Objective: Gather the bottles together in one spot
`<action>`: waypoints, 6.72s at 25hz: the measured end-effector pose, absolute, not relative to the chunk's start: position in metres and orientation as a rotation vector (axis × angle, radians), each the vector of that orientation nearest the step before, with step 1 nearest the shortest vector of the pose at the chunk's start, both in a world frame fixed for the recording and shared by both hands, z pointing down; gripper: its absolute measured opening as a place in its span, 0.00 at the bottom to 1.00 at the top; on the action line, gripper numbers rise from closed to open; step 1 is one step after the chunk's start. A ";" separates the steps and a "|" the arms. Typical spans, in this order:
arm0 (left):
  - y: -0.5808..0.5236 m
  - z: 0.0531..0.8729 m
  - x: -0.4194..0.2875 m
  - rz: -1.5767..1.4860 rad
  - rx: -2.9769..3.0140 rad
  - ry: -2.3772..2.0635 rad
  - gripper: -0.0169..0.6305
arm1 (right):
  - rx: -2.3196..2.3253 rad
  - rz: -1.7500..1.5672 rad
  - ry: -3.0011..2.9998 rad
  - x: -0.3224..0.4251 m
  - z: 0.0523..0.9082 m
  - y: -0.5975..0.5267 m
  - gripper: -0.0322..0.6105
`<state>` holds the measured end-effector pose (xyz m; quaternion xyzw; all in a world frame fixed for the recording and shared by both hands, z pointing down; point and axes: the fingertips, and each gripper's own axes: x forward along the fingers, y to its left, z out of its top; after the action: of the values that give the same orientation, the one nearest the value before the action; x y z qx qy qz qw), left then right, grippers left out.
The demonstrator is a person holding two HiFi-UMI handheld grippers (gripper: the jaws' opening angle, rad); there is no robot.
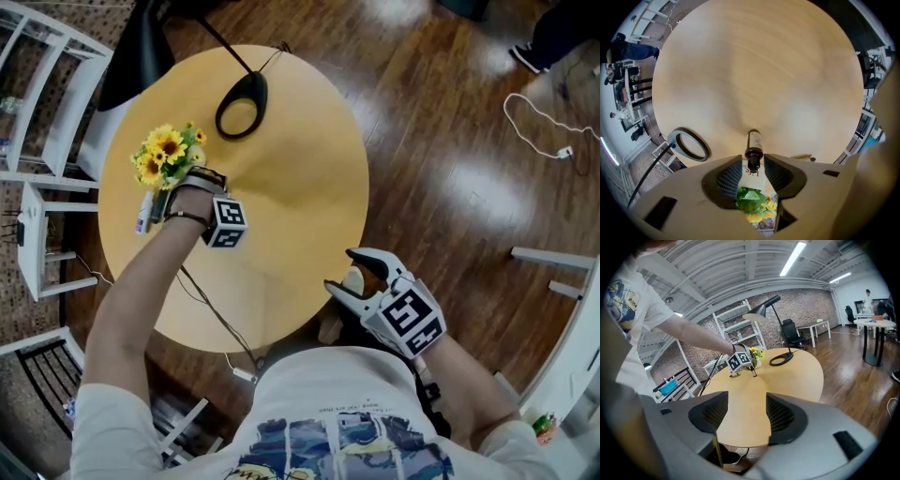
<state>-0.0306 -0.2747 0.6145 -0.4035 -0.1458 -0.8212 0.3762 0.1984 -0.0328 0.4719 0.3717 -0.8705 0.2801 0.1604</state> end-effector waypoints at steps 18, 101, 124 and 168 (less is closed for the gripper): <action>-0.245 0.506 -0.043 -2.002 -1.701 0.243 0.36 | 0.971 0.684 -2.528 0.170 0.455 -0.043 0.48; -0.207 0.621 -0.209 -0.766 -2.959 2.670 0.48 | 1.038 0.771 -2.351 0.154 0.483 -0.006 0.48; -0.217 0.634 -0.192 -1.618 -2.795 1.482 0.15 | 0.996 0.815 -2.326 0.164 0.494 -0.016 0.48; -0.262 0.612 -0.048 -2.247 -1.306 -0.323 0.14 | 1.289 0.931 -2.393 0.226 0.494 -0.010 0.48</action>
<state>-0.0479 -0.2623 0.6120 -0.4818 -0.1191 -0.8288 0.2586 0.2262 -0.0104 0.4936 0.4447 -0.8254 0.3211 0.1335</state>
